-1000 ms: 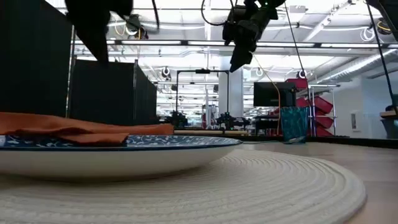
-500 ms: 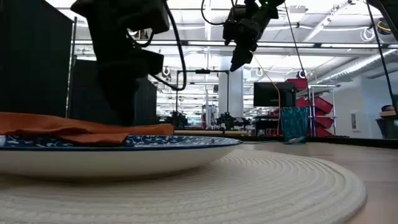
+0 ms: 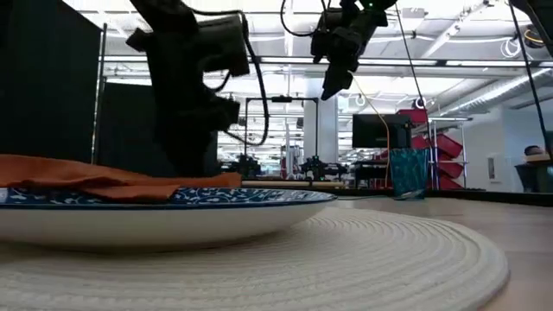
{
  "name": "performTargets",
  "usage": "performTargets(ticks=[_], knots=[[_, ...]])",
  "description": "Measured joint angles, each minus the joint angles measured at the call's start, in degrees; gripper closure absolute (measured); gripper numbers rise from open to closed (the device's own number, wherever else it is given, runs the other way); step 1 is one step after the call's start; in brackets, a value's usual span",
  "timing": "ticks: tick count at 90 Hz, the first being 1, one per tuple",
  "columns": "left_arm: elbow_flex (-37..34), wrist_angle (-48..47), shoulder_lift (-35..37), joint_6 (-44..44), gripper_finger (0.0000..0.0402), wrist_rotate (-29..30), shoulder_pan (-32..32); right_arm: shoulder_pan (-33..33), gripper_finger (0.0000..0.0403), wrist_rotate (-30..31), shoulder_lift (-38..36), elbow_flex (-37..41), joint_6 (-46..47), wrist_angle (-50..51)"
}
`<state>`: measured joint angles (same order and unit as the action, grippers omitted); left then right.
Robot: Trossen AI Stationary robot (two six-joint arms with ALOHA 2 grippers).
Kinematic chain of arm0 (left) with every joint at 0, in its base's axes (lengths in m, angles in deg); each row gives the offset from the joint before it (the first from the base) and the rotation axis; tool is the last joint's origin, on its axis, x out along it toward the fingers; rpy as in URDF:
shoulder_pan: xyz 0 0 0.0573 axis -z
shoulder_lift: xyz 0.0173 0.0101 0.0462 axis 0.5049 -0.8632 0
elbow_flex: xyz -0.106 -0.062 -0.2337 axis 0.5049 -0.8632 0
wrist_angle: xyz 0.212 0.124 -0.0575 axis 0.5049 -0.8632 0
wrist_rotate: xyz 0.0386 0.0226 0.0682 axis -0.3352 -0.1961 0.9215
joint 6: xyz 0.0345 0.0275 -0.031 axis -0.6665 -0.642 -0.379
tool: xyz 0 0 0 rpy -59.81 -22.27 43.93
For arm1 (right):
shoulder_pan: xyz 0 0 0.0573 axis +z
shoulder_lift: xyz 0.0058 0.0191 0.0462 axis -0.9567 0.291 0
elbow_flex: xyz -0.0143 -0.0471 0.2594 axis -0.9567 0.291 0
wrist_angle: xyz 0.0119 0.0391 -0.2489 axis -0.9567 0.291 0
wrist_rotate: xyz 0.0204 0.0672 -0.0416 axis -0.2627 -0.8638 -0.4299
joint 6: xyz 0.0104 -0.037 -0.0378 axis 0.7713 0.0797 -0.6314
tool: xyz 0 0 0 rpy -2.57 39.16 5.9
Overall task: Set table place
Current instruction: Fold the orange table napkin
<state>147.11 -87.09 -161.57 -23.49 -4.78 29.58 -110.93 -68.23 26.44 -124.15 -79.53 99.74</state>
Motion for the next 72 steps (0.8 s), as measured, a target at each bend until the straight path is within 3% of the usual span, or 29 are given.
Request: performTargets(ticks=[22,31,41,57,72], knots=[[0.39,0.06,-4.24,-3.17,0.0285,-3.71,-0.47,0.01,0.0165,0.0,0.0,0.0,-0.06,-0.01],[0.35,-0.49,-3.65,-5.86,0.0323,-3.16,0.14,0.0,0.0165,0.02,0.0,0.0,-0.12,-0.02],[1.39,-5.02,-1.13,-6.85,0.0388,1.3,1.27,0.0,0.0165,0.02,0.0,0.0,-0.19,-0.12],[5.59,-15.23,6.29,-5.86,0.04,10.6,2.4,-0.01,0.0165,0.04,0.0,0.0,-0.39,-0.22],[7.1,-22.5,14.05,-1.04,0.0401,14.94,3.66,-0.04,0.0165,0.04,0.0,0.0,-0.42,-0.43]])
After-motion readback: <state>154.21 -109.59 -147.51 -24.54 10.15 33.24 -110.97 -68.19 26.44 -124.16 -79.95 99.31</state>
